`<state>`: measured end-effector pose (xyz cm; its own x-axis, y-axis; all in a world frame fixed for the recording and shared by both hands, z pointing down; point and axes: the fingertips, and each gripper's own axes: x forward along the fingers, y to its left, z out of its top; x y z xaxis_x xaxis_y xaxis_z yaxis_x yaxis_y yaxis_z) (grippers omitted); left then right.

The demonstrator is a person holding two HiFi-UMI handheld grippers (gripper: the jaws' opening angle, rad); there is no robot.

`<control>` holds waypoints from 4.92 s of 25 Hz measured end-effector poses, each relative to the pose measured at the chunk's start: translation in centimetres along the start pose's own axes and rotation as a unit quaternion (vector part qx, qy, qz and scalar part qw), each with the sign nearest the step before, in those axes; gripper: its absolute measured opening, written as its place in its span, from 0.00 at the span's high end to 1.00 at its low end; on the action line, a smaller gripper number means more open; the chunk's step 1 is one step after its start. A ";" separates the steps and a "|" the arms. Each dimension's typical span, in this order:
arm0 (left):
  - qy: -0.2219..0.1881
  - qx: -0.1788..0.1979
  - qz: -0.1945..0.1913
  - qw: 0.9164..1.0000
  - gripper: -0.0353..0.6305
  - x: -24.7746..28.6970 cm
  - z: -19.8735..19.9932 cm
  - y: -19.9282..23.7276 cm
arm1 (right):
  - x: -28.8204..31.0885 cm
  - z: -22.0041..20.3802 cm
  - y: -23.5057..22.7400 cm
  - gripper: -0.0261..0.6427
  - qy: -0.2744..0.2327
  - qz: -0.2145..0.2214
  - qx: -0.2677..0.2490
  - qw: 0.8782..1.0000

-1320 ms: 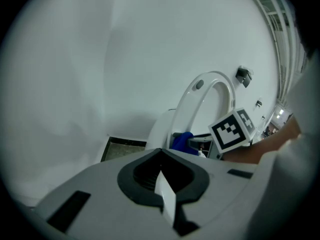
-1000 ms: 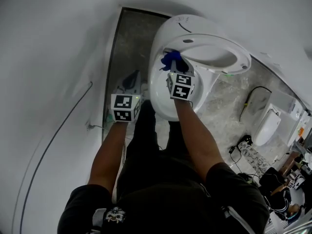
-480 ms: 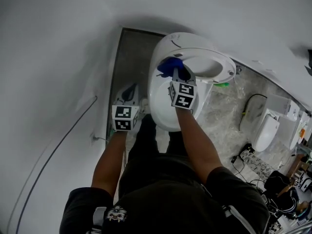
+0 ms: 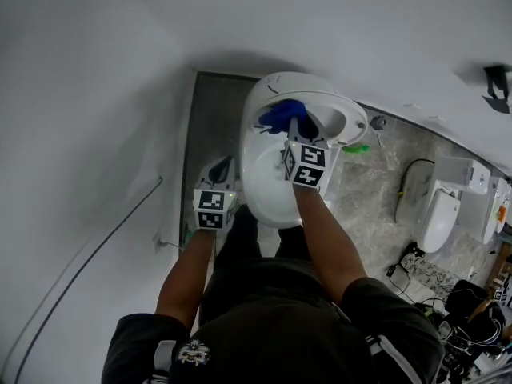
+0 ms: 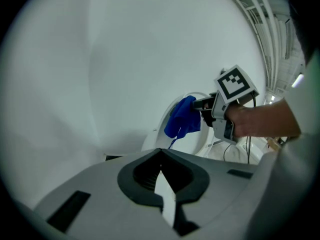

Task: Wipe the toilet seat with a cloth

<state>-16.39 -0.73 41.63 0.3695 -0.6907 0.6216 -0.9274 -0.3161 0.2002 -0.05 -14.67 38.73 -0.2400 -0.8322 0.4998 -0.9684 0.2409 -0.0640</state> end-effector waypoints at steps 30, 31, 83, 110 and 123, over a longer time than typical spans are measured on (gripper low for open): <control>-0.045 0.235 0.021 0.971 0.82 8.3 13.6 -6.7 | -12.0 -3.4 -3.9 0.87 0.022 0.093 -0.006 0.995; -0.040 0.254 0.019 0.966 0.78 8.7 13.7 -6.9 | -12.3 -3.8 -4.0 0.87 0.026 0.094 -0.005 0.995; 0.260 0.332 -0.074 0.904 0.64 -3.1 -10.8 -15.1 | -23.3 -3.5 -4.5 0.88 -0.021 0.281 0.000 0.959; 0.286 0.141 -0.284 0.904 0.52 -1.3 -30.4 -16.3 | -22.4 -20.8 0.2 0.87 0.046 0.165 0.027 0.985; 0.311 0.105 -0.070 0.942 0.69 4.6 -37.2 -13.8 | -20.5 -27.4 -0.4 0.87 0.078 0.145 0.019 0.986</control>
<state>-4.04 24.64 69.93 0.3224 -0.1382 0.9365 -0.8159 -0.5422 0.2008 7.10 15.96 52.16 -0.4966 -0.6432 0.5828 -0.8633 0.4355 -0.2549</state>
